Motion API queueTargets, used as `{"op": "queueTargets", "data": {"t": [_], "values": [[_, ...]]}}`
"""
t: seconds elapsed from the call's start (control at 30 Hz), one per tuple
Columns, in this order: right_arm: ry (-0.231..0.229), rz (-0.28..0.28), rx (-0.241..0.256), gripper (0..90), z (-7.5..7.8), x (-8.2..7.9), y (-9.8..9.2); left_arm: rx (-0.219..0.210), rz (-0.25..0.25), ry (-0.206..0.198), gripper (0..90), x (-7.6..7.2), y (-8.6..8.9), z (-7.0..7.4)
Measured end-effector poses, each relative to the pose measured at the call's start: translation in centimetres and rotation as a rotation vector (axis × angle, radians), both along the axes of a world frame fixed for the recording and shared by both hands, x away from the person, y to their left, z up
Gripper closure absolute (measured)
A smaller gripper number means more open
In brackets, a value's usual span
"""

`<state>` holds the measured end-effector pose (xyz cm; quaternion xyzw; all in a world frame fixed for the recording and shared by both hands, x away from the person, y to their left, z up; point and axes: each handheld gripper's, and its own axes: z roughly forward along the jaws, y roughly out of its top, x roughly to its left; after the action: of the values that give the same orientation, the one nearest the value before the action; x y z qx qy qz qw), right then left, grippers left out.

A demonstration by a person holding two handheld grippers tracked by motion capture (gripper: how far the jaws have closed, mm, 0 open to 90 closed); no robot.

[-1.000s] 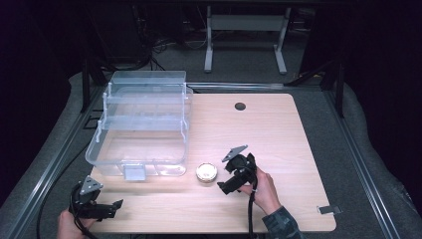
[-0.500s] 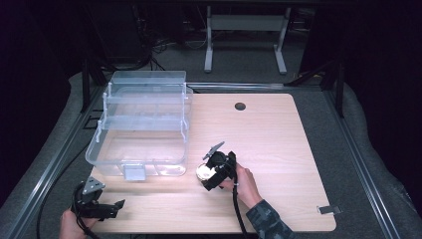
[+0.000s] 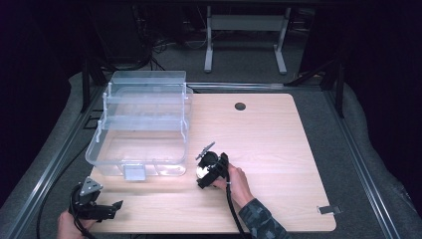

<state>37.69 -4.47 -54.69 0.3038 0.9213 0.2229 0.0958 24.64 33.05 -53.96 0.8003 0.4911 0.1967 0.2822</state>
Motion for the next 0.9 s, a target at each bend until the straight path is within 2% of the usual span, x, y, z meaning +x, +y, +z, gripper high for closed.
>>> {"op": "queueTargets", "data": {"t": [0.03, 0.13, 0.2, 0.27, 0.4, 0.57, 0.8, 0.9], "values": [[0.003, -0.007, -0.019, 8.5, 0.0, 0.0, 0.1, -0.005, -0.006, 0.008, 0.3, 0.0, 0.0, -0.1], [0.003, -0.003, -0.009, 10.9, -0.1, 0.0, 0.1, -0.004, -0.007, 0.013, 0.2, 0.0, -0.1, -0.3], [0.004, 0.003, 0.019, 16.8, 0.0, 0.0, 0.0, 0.000, -0.007, 0.015, 0.3, 0.0, -0.1, -0.3], [0.008, 0.005, 0.013, 19.2, 0.1, 0.0, 0.0, -0.002, -0.006, 0.012, 0.2, 0.0, -0.1, -0.4], [0.003, 0.010, 0.003, 19.6, 0.2, 0.0, 0.0, 0.001, -0.009, 0.013, 0.3, 0.0, -0.2, -0.3], [0.023, 0.018, 0.012, 19.8, 0.4, -0.1, -0.1, 0.001, -0.010, 0.009, 0.3, 0.0, -0.2, -0.1], [0.012, 0.022, 0.019, 19.8, 1.1, -0.4, -0.5, 0.002, -0.011, 0.008, 0.3, 0.0, -0.4, -0.1], [0.006, 0.011, 0.001, 19.9, 1.6, -0.7, -1.0, 0.004, -0.012, 0.007, 0.3, 0.0, -0.4, 0.1]]}}
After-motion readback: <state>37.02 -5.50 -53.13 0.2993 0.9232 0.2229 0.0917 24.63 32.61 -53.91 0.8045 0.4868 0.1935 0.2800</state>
